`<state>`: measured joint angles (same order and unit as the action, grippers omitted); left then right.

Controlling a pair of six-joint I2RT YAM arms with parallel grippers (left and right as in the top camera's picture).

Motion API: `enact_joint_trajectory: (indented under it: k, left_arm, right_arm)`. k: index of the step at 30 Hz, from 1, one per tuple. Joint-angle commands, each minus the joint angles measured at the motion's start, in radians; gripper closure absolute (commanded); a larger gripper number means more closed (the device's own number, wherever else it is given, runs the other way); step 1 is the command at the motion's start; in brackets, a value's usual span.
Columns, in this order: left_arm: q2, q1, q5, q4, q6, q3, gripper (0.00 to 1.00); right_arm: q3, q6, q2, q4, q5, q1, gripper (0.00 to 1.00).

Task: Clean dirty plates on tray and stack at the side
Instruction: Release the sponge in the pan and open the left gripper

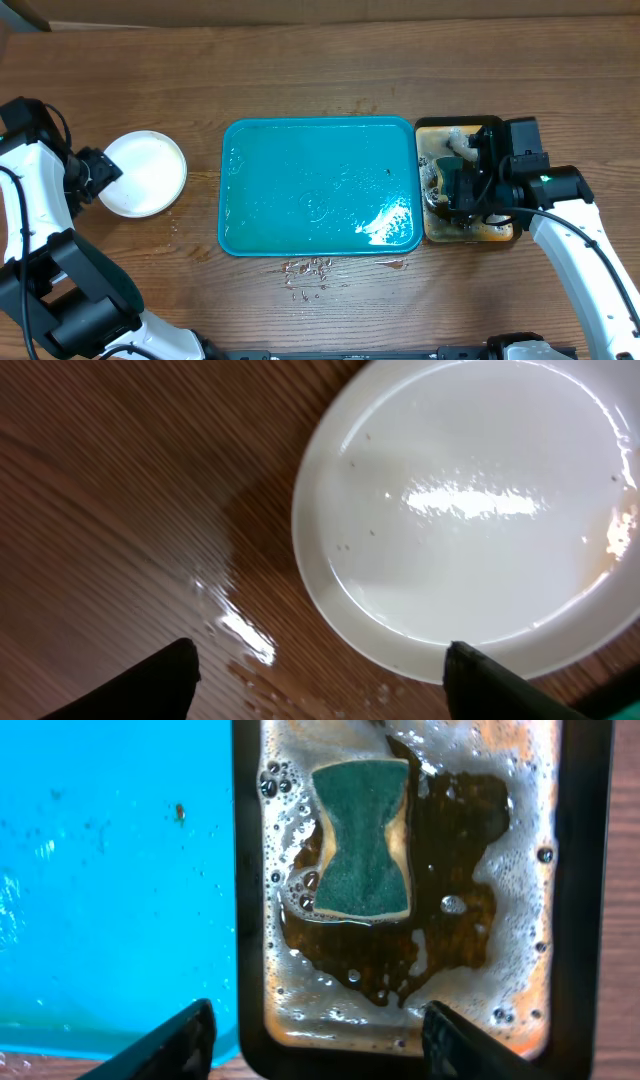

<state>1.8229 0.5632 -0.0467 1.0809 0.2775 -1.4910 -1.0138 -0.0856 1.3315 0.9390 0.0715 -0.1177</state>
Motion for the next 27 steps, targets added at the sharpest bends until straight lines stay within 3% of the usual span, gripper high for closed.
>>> enact_joint_trajectory:
  k: [1, 6, 11, 20, 27]
  left_arm:
    - [-0.028, -0.014, 0.122, 0.031, -0.033, -0.025, 0.16]
    - [-0.124, -0.100, 0.221, 0.050, -0.104, -0.025, 0.11]
    - [-0.194, -0.224, 0.223, 0.151, -0.117, -0.025, 0.00]
    - [-0.212, -0.317, 0.212, 0.451, -0.167, -0.020, 0.00]
    - [-0.409, -0.317, 0.213, 0.412, -0.188, 0.100, 0.00]
  right_arm:
    - [-0.026, 0.003, -0.012, -0.003, 0.002, 0.005, 0.20]
    - [-0.026, 0.003, -0.012, -0.065, 0.071, 0.005, 0.00]
    - [-0.048, -0.013, -0.012, -0.142, 0.182, 0.007, 0.00]
    - [-0.136, -0.023, -0.031, 0.109, 0.079, 0.007, 0.00]
    - [-0.074, -0.023, -0.157, 0.105, 0.079, 0.007, 0.00]
